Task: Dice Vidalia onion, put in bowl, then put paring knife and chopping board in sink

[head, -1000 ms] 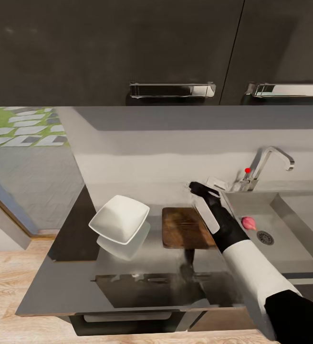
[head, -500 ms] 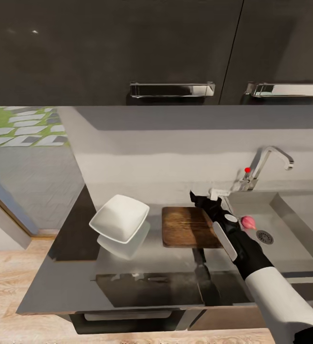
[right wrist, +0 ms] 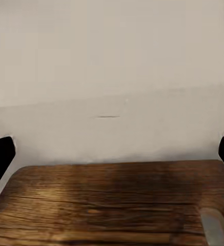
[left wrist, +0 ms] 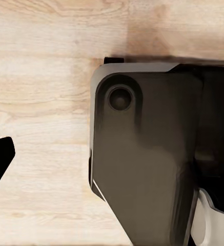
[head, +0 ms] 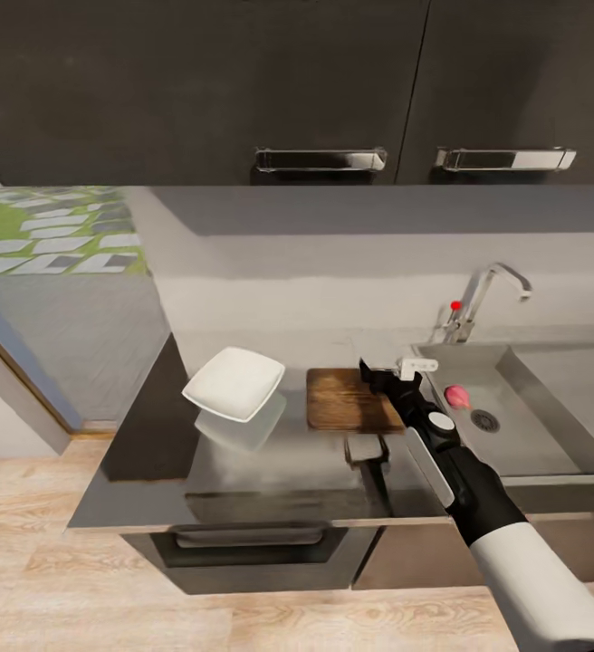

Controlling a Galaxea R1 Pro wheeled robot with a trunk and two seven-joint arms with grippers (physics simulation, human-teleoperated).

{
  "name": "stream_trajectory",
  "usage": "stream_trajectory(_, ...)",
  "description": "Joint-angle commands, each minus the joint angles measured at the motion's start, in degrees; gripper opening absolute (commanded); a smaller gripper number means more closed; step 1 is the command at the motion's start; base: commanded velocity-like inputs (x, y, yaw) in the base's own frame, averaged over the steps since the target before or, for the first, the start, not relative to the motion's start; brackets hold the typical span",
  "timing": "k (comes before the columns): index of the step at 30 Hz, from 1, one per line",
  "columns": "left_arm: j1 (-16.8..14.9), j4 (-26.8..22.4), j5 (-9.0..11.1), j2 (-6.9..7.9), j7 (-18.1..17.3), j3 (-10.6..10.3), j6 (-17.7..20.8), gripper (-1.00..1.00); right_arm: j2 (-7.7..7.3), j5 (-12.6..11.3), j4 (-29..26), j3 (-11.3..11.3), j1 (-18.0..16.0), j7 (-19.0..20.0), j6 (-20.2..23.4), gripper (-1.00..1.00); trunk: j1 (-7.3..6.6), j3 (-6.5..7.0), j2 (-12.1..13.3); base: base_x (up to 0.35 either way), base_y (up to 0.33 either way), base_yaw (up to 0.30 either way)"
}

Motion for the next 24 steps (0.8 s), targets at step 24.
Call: stream_trajectory(24, 0.0, -0.1, 0.2, -0.02, 0.0, 0.1, 0.0, 1.00, -0.09, -0.5, -1.1, 0.2, 2.3, -0.5, -1.7, 1.00, 0.00, -0.10, -0.1, -0.328, 0.000, 0.000)
